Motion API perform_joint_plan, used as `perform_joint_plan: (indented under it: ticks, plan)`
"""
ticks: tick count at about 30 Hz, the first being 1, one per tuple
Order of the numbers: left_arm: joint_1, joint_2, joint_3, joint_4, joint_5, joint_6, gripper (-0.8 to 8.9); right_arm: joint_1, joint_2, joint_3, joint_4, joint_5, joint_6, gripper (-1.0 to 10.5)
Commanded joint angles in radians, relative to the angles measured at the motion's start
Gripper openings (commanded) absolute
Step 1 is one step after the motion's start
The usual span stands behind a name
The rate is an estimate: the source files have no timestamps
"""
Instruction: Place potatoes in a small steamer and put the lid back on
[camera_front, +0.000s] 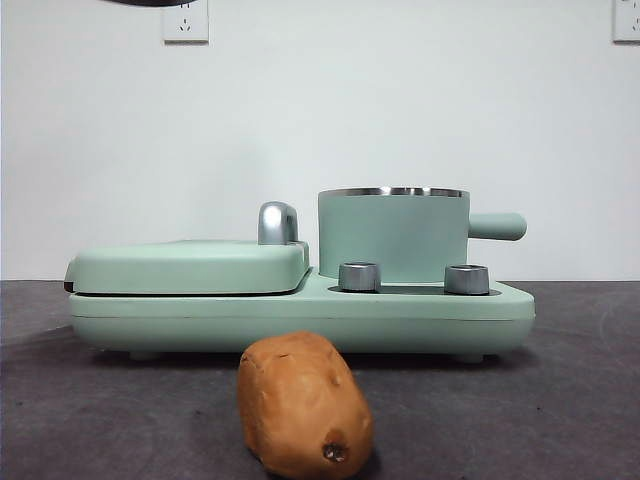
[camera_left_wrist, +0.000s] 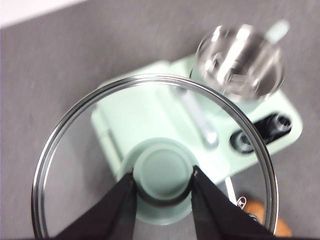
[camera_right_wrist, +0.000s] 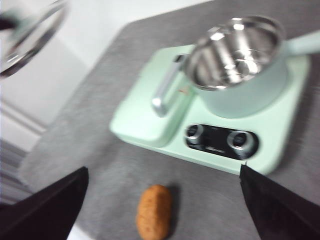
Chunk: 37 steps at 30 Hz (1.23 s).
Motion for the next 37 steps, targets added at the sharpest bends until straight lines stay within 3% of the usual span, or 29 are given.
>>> perform_joint_plan:
  ticks: [1, 9, 14, 22, 30, 37]
  plan:
    - [0.02, -0.084, -0.11, 0.053, 0.008, 0.006, 0.13, 0.018, 0.004, 0.016, -0.014, 0.046, -0.019, 4.8]
    - [0.037, -0.354, -0.527, 0.189, 0.008, -0.04, 0.13, 0.129, 0.025, 0.016, -0.065, 0.171, -0.042, 4.8]
    - [0.037, -0.474, -0.749, 0.277, 0.008, -0.117, 0.13, 0.225, 0.07, 0.016, -0.087, 0.247, -0.038, 4.8]
    - [0.037, -0.634, -1.072, 0.465, 0.008, -0.229, 0.13, 0.46, 0.19, 0.016, -0.086, 0.396, -0.004, 4.8]
    - [0.037, -0.682, -1.189, 0.512, 0.008, -0.248, 0.13, 0.726, 0.361, 0.016, -0.036, 0.541, 0.053, 4.8]
    - [0.037, -0.703, -1.188, 0.559, 0.008, -0.256, 0.13, 0.87, 0.513, 0.016, 0.095, 0.558, 0.109, 4.8]
